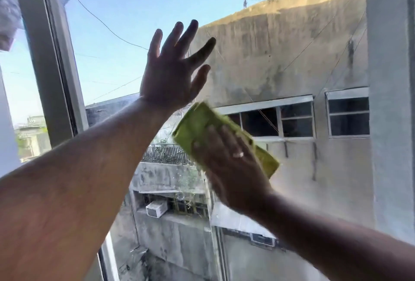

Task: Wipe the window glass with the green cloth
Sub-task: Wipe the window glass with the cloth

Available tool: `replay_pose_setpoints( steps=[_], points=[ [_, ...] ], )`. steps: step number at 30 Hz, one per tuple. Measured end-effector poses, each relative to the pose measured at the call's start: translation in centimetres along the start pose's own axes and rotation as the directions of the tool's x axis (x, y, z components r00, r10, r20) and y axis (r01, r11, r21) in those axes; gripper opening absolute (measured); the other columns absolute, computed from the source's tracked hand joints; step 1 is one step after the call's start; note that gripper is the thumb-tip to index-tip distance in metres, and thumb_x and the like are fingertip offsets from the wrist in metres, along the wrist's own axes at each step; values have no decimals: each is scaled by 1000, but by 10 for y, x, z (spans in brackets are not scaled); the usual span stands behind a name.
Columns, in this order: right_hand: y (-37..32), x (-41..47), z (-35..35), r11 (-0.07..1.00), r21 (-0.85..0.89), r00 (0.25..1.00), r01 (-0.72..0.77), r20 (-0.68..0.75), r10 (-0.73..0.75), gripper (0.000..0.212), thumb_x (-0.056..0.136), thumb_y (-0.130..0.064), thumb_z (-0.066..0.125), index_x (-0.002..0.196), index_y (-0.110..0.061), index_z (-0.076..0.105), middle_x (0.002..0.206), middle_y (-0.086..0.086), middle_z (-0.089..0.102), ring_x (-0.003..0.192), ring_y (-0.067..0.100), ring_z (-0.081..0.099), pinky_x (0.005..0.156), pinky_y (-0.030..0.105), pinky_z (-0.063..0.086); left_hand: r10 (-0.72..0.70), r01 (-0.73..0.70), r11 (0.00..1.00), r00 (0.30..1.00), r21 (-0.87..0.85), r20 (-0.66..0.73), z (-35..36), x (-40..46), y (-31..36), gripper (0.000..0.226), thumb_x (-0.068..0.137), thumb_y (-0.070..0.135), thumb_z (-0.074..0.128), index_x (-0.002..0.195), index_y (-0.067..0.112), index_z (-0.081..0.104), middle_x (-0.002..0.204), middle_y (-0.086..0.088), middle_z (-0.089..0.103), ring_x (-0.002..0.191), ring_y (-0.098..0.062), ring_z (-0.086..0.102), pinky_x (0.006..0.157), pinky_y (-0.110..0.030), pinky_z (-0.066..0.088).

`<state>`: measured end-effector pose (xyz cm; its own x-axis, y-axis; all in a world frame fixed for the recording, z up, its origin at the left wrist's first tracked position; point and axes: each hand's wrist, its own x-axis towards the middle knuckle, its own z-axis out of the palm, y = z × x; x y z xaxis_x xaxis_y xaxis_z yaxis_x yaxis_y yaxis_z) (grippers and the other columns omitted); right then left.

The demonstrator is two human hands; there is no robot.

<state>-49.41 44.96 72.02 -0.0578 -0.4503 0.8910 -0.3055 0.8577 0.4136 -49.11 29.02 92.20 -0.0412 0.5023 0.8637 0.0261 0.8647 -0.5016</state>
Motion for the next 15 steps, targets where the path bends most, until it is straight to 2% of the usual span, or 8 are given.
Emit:
replay_pose_setpoints(
  steps=[2, 4, 5, 7, 9, 12, 14, 15],
  points=[
    [-38, -35, 5, 880, 64, 869, 471, 137, -475, 50, 94, -34, 49, 144, -36, 49, 155, -4, 46, 144, 21, 41, 123, 42, 16, -1, 1, 1000, 1000, -11, 15, -2, 1, 0, 51, 104, 48, 28, 152, 34, 32, 165, -12, 26, 152, -33, 25, 121, -57, 17],
    [-25, -47, 4, 763, 67, 736, 643, 220, -640, 54, 90, -37, 54, 144, -38, 47, 155, -9, 45, 144, 16, 41, 123, 39, 21, -7, 7, 1000, 1000, -26, 22, -3, 0, 0, 51, 104, 48, 28, 153, 34, 33, 165, -12, 25, 152, -33, 24, 122, -56, 15],
    [-8, -43, 5, 785, 51, 764, 617, 197, -614, 57, 90, -39, 56, 146, -37, 45, 156, -7, 44, 144, 17, 40, 122, 39, 25, -10, 10, 999, 1000, -31, 22, -3, 0, 0, 51, 104, 48, 28, 153, 34, 33, 165, -11, 25, 152, -33, 24, 122, -56, 15],
    [32, -27, -2, 927, 5, 924, 375, 85, -374, 55, 96, -40, 51, 150, -33, 39, 157, 0, 41, 145, 22, 37, 119, 44, 32, -14, 15, 999, 1000, -29, 22, -3, -1, 0, 51, 104, 49, 26, 153, 34, 32, 165, -11, 25, 152, -32, 23, 122, -55, 14],
    [74, -18, -14, 999, -37, 1000, 9, -18, -10, 52, 103, -39, 40, 153, -27, 32, 158, 10, 37, 147, 30, 33, 116, 50, 34, -17, 17, 1000, 1000, -22, 25, -3, 1, 1, 52, 104, 50, 25, 153, 36, 31, 166, -10, 24, 153, -31, 22, 123, -55, 14],
    [83, -13, -20, 902, -33, 900, -430, -94, 425, 55, 105, -39, 30, 156, -23, 19, 161, 19, 29, 149, 38, 27, 118, 52, 30, -27, 27, 999, 999, -22, 28, -1, 1, 0, 52, 103, 50, 25, 153, 36, 31, 165, -11, 24, 153, -30, 22, 123, -55, 13],
    [44, -5, -8, 834, -23, 827, -551, -148, 542, 56, 104, -38, 33, 156, -20, 23, 161, 21, 28, 149, 40, 27, 120, 53, 26, -27, 28, 999, 999, -21, 25, 2, 0, 0, 52, 103, 50, 25, 153, 36, 31, 165, -11, 24, 153, -31, 22, 123, -55, 14],
    [15, -2, -1, 855, 2, 845, -518, -151, 512, 57, 103, -37, 37, 155, -20, 26, 161, 20, 28, 149, 40, 28, 121, 52, 25, -23, 24, 1000, 999, -14, 23, 2, -1, 1, 52, 103, 50, 24, 153, 36, 31, 165, -11, 24, 153, -31, 22, 122, -55, 14]
  ],
)
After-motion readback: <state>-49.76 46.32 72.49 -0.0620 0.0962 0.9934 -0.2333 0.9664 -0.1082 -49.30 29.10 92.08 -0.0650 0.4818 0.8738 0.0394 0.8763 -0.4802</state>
